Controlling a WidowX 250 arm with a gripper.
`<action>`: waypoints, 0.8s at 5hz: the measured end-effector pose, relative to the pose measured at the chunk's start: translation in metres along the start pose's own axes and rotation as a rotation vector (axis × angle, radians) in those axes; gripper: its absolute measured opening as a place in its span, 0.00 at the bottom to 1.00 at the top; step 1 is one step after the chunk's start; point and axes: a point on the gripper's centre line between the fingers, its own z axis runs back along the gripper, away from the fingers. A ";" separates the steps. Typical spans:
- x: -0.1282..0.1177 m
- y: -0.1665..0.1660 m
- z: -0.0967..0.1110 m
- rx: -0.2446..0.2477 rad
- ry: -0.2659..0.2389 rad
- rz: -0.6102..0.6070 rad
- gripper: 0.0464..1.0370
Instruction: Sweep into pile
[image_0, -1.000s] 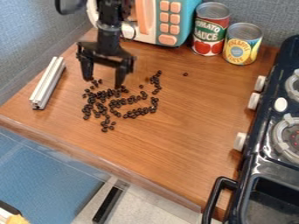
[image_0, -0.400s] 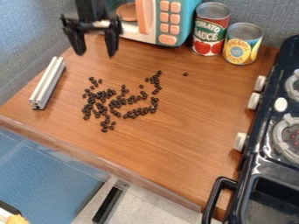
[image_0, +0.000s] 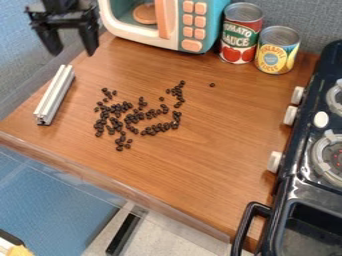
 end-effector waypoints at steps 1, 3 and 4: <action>-0.015 0.019 -0.003 0.017 -0.009 0.033 0.96; -0.025 0.035 -0.017 0.043 -0.019 0.053 0.96; -0.022 0.039 -0.031 0.049 -0.020 0.063 0.96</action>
